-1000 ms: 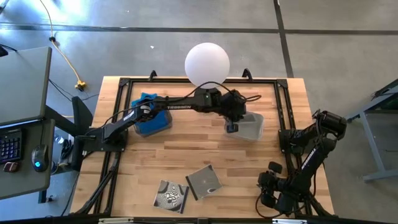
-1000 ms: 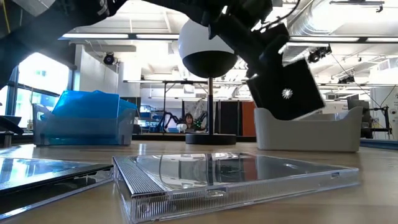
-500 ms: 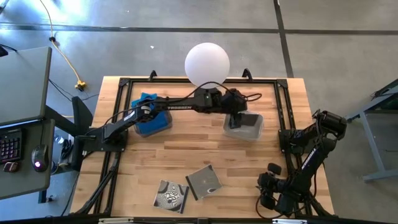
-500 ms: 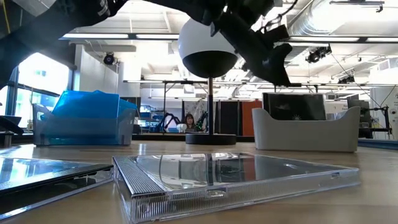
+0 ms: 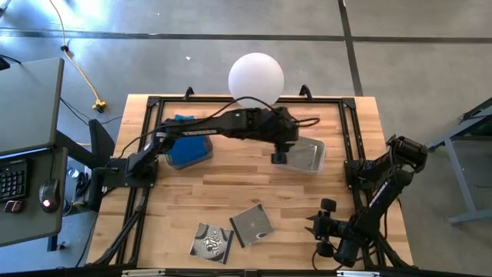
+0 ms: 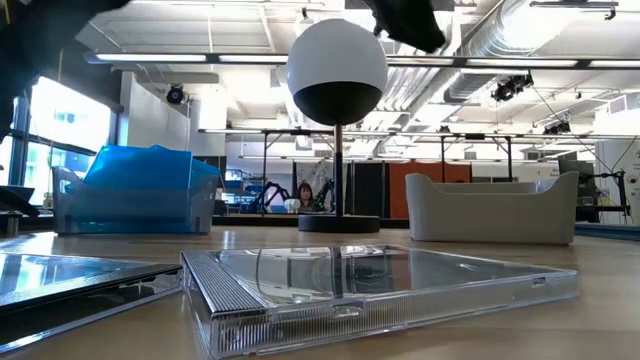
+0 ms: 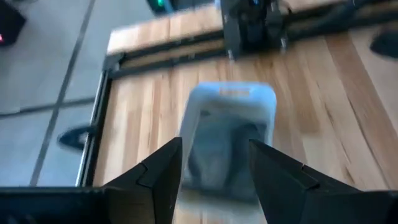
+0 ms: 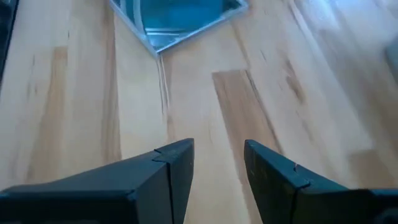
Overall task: Pick & place jewel cases by type
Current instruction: Put the right black cd case into the gray bin
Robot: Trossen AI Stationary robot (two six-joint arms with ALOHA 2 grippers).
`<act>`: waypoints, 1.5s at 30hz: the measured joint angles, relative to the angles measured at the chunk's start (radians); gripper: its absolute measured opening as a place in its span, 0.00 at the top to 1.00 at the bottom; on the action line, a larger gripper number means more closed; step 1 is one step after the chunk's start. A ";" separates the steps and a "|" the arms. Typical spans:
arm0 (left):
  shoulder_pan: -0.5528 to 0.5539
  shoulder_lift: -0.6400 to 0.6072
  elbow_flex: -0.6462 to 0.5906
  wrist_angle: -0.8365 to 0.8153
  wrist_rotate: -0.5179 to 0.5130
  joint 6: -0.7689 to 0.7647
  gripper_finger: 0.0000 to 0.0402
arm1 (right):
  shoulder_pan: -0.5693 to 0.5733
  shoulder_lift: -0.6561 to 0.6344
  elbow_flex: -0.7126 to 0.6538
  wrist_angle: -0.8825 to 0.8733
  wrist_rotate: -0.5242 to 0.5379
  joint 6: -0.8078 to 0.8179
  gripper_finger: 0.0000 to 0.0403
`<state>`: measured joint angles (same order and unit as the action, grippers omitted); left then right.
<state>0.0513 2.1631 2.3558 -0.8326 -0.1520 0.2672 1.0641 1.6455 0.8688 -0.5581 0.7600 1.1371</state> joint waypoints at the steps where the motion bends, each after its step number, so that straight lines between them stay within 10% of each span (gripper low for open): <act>1: -0.011 -0.020 0.000 -0.050 -0.018 -0.002 0.56 | -0.006 0.000 0.000 0.003 -0.003 -0.046 0.66; 20: -0.179 -0.055 -0.002 -0.569 0.104 -0.179 0.56 | -0.050 0.000 0.000 0.018 -0.442 -0.174 0.66; 37: -0.190 -0.035 -0.001 -0.614 0.081 -0.186 0.56 | -0.050 0.000 0.000 0.049 -0.484 -0.174 0.66; 45: -0.190 -0.045 -0.032 -0.745 0.182 -0.166 0.56 | -0.035 -0.031 0.003 0.125 -0.825 -0.513 0.66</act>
<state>-0.1383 2.1182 2.3238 -1.5776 0.0304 0.1016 1.0287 1.6142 0.8719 -0.4329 -0.0649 0.6237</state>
